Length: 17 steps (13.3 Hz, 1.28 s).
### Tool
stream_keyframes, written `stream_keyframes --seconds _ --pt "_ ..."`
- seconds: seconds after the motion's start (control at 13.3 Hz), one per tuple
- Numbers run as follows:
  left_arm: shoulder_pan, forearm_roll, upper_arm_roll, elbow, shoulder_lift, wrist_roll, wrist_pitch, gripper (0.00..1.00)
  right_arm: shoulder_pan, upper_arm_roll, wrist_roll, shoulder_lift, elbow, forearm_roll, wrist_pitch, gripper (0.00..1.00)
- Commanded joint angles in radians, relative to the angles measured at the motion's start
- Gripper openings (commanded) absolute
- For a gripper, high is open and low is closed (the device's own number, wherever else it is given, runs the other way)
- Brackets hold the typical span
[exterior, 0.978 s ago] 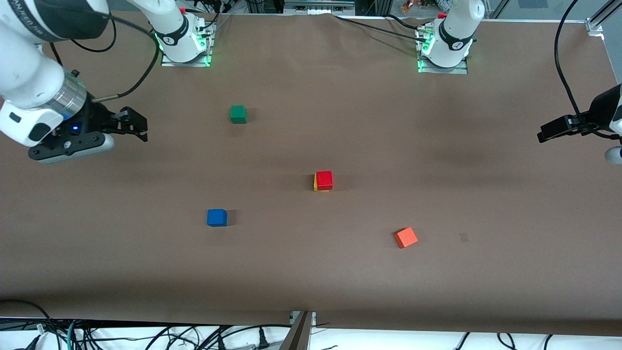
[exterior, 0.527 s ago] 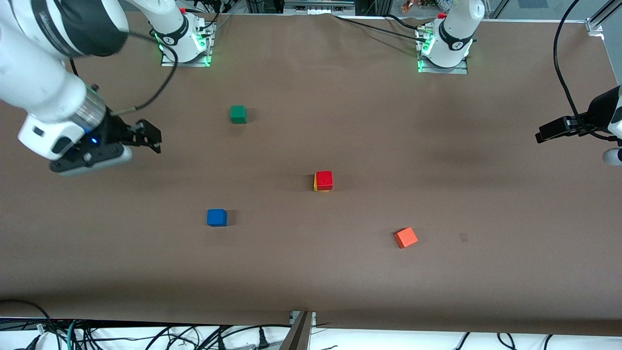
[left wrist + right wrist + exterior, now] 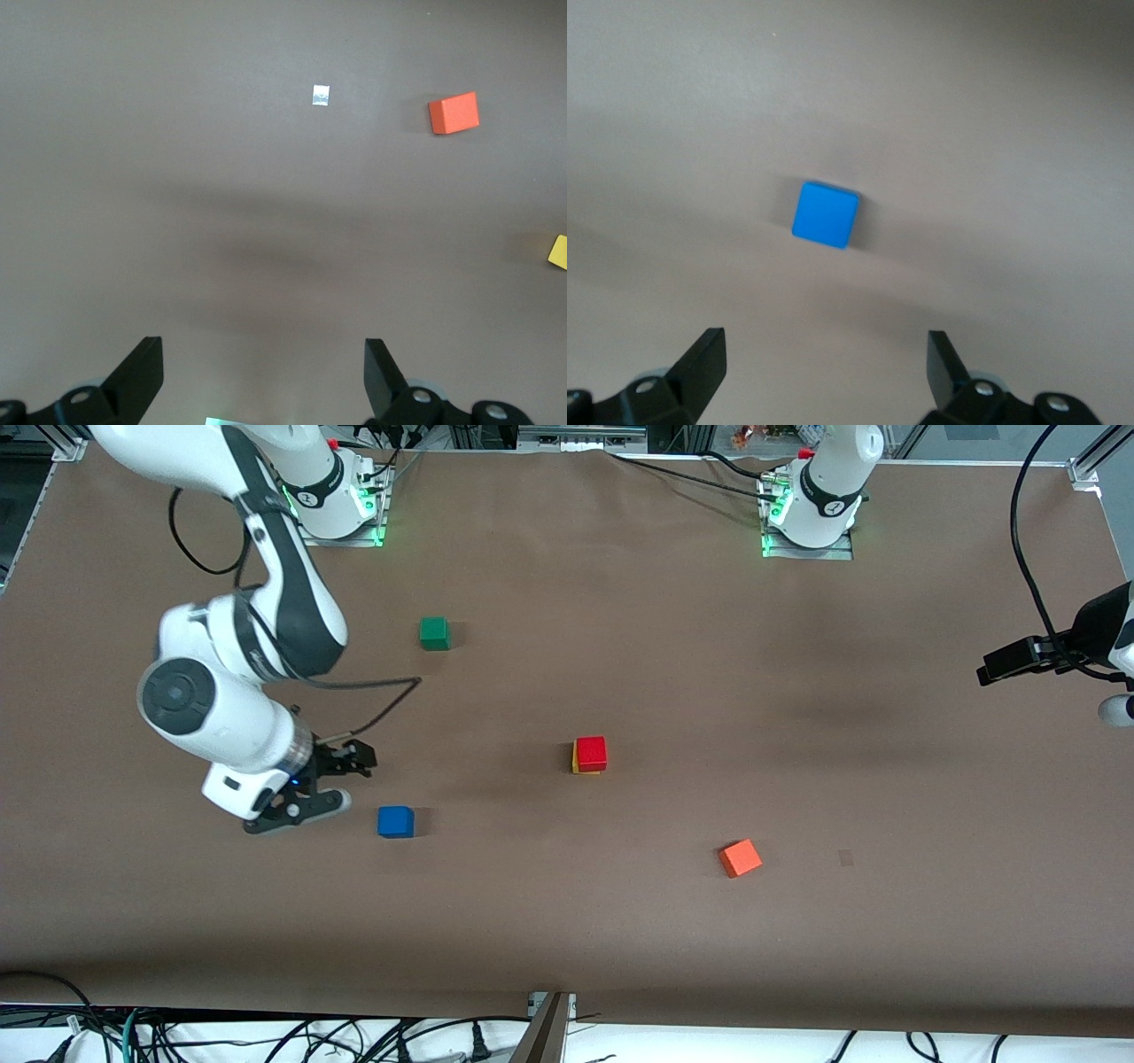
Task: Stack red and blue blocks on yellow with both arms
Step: 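Lower the right gripper and grasp the blue cube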
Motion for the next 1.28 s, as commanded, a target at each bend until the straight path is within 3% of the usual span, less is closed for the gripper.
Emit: stream_keyframes --seconds 0.0,0.23,0.45,0.9,0.98,1.2 --pt "0.008 -0.017 0.001 -0.008 -0.004 0.030 0.005 1.00 0.013 -0.002 0.013 0.093 0.025 0.022 0.122 0.99" --pt "0.008 -0.015 0.002 -0.008 -0.004 0.042 0.005 1.00 0.012 -0.002 0.005 0.176 0.033 0.054 0.235 0.99" --pt "0.011 -0.017 0.002 -0.006 -0.001 0.050 0.005 1.00 0.012 -0.002 0.018 0.251 0.082 0.142 0.241 0.98" --pt "0.013 -0.014 0.001 -0.006 -0.001 0.048 0.005 1.00 0.025 -0.004 0.047 0.319 0.116 0.130 0.253 0.94" --pt "0.013 -0.014 0.002 -0.006 -0.001 0.048 0.005 1.00 0.025 -0.004 0.047 0.320 0.116 0.130 0.253 0.90" --pt "0.013 -0.015 0.002 -0.006 0.002 0.047 0.005 1.00 0.018 -0.004 0.035 0.328 0.116 0.132 0.253 0.40"
